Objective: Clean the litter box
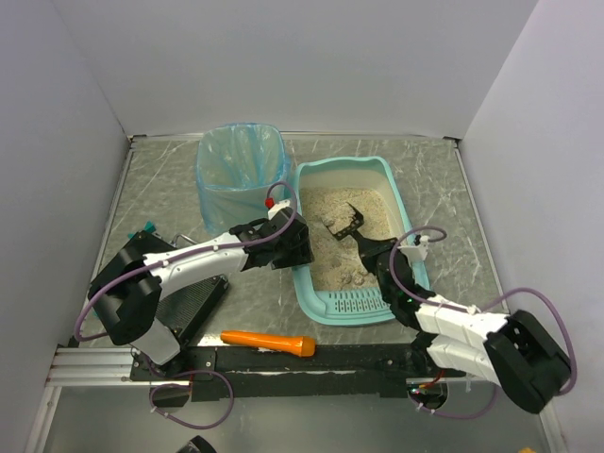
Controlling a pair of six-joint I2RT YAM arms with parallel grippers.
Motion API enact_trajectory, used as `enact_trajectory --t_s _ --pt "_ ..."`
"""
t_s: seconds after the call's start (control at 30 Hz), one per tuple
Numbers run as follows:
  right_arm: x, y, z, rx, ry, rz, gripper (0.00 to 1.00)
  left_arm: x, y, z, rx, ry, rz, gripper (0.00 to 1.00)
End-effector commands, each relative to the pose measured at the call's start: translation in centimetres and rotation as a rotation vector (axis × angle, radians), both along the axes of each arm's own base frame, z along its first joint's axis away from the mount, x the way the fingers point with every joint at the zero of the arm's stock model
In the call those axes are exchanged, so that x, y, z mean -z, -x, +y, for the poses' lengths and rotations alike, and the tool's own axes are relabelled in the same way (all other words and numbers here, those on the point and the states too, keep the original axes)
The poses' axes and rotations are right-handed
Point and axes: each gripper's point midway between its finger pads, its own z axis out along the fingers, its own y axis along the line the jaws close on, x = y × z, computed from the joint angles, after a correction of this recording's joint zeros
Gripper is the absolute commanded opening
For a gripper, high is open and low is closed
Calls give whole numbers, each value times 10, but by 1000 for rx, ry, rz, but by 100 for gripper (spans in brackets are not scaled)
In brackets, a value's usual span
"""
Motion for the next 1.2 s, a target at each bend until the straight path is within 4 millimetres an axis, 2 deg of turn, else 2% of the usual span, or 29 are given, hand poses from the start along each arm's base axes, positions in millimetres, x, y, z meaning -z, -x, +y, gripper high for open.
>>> enact_trajectory --t_s 0.0,0.33,0.37,0.4,0.5,0.53,0.7,0.73,0.77,0.87,0.9,0.97,1.03,1.07,1.1,1.17 --pt "-40 -1 -12 44 -54 -136 0 -6 8 -12 26 68 12 36" --pt "-81 22 -19 6 -121 -207 0 -15 5 -10 39 46 -12 40" --pt "-92 25 -21 6 -154 -231 0 -17 5 -12 45 57 -15 41" --pt "-86 29 -22 -1 -145 -211 0 -18 5 -12 47 60 -18 42" --pt "-92 40 -24 -19 -184 -227 0 -23 5 -11 50 65 -30 44" --pt "-86 43 -26 -18 -186 -210 0 -23 5 -11 51 64 -33 44" --pt "-102 48 -21 -42 -312 -251 0 -30 5 -14 70 79 -42 48" --pt "-93 48 -20 -44 -288 -201 0 -31 5 -14 76 76 -47 48" --pt "-104 49 -23 -35 -274 -194 0 -31 5 -13 72 70 -46 48" --pt "-103 59 -40 21 -250 -145 0 -32 4 -11 68 71 -57 48" --pt "-107 59 -38 15 -298 -171 0 -34 5 -11 70 81 -62 48" --pt "-133 55 -21 -73 -389 -337 0 -34 7 -13 79 95 -62 50" --pt "-120 51 -18 -59 -384 -256 0 -33 8 -15 96 92 -55 50" --pt "-129 51 -20 -52 -358 -241 0 -34 8 -15 100 88 -53 49" --pt "-116 52 -22 -44 -300 -188 0 -31 8 -15 100 79 -48 49" --pt "-117 55 -27 -36 -298 -210 0 -30 7 -13 88 76 -50 49"
